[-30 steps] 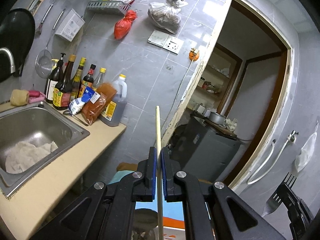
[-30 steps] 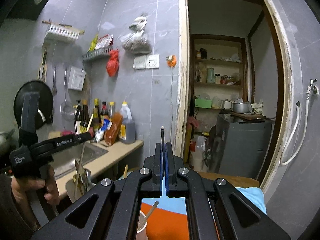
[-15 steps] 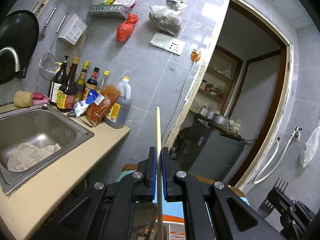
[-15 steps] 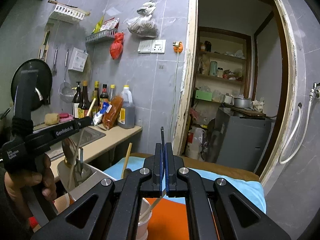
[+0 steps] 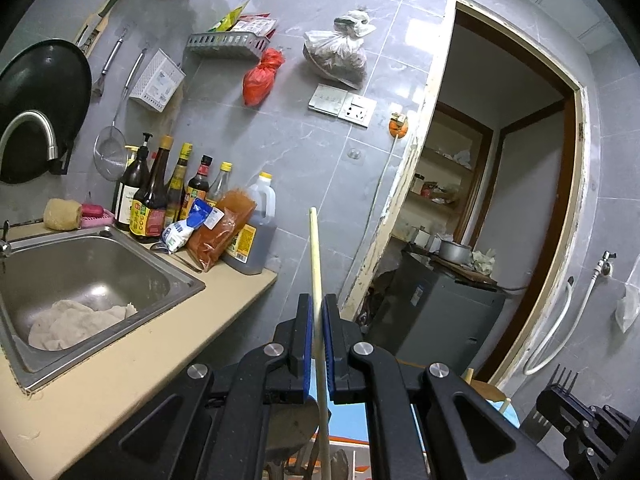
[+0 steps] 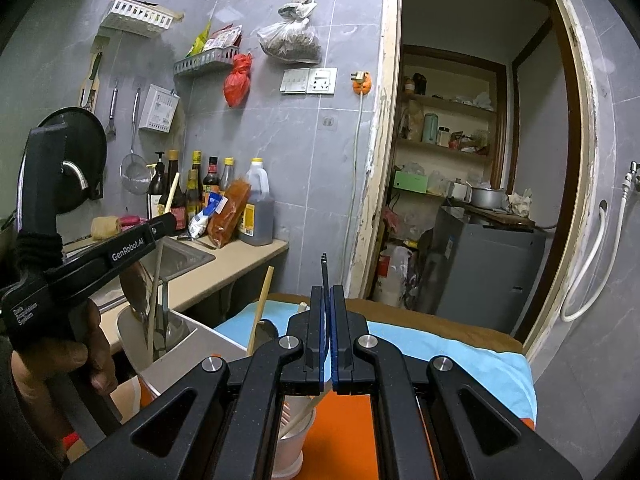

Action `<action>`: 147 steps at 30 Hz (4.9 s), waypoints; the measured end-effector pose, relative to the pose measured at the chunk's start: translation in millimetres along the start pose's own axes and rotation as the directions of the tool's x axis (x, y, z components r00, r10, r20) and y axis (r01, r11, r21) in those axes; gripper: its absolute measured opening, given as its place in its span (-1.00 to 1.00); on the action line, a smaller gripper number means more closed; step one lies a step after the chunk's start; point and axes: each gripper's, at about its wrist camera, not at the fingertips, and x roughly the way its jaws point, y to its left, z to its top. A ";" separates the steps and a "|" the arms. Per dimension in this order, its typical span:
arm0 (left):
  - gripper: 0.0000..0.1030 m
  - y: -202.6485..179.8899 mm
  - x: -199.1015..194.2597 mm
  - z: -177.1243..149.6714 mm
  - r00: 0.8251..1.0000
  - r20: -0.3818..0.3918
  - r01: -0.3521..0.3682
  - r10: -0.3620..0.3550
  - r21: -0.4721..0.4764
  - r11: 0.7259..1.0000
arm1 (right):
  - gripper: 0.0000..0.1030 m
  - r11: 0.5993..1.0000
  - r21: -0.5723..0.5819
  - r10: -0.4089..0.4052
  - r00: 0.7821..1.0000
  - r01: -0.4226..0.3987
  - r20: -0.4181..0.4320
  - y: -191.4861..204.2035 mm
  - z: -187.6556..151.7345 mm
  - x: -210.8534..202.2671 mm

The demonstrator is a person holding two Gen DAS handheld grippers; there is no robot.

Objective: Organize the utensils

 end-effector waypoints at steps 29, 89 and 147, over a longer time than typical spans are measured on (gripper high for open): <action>-0.81 -6.0 -26.6 2.3 0.991 -0.122 0.058 -0.046 0.094 0.994 | -0.68 0.997 0.054 0.056 0.997 -0.054 -0.047 -2.0 -9.8 1.5; 0.99 -105.7 -107.0 -47.1 0.944 -0.321 0.143 -0.072 0.205 0.968 | 0.95 0.927 0.302 -0.195 0.974 0.222 -0.117 -135.6 -61.3 -102.9; 0.99 -90.1 -208.5 -91.3 0.945 -0.323 0.131 -0.042 0.260 0.957 | 0.97 0.946 0.284 -0.134 0.985 0.159 -0.105 -123.3 -119.0 -215.0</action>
